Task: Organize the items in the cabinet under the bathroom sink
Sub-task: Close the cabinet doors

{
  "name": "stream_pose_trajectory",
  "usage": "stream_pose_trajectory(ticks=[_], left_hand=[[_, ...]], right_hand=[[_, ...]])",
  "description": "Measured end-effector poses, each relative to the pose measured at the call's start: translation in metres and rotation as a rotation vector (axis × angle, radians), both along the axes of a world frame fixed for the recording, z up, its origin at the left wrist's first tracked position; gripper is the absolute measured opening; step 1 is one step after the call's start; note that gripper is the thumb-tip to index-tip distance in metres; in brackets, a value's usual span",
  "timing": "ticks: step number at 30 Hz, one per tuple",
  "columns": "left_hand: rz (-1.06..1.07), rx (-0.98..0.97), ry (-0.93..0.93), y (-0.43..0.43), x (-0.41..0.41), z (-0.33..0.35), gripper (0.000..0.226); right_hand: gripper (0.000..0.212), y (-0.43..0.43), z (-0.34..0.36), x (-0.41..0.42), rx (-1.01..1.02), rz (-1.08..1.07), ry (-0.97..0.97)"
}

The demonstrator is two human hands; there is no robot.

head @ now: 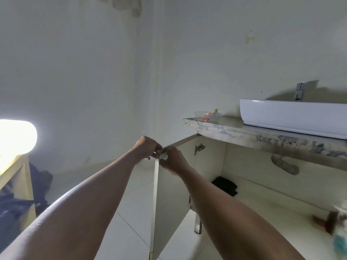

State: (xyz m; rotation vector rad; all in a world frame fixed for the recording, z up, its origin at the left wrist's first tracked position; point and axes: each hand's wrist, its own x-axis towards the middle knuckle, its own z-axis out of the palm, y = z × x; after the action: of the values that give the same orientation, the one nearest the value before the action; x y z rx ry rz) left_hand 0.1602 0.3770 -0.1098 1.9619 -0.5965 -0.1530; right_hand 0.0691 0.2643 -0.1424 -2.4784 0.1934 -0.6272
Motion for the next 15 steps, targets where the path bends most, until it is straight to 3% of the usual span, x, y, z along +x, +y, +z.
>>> stream_pose_trajectory(ticks=[5,8,12,15], left_hand=[[-0.205,0.024,-0.051,-0.042,-0.072,0.000,0.033],[-0.287,0.066,-0.133,-0.076,-0.104,-0.005,0.048],[-0.344,0.130,-0.314,-0.129,-0.133,-0.011,0.059],[-0.417,0.110,-0.369,-0.174,-0.146,-0.016,0.053]], right_hand=[[0.026,-0.034,0.000,-0.075,-0.017,-0.120,0.030],[0.006,-0.065,-0.002,-0.114,-0.016,-0.220,0.017],[0.014,-0.112,-0.010,-0.149,0.126,-0.339,-0.072],[0.031,-0.149,-0.015,-0.166,0.282,-0.433,-0.162]])
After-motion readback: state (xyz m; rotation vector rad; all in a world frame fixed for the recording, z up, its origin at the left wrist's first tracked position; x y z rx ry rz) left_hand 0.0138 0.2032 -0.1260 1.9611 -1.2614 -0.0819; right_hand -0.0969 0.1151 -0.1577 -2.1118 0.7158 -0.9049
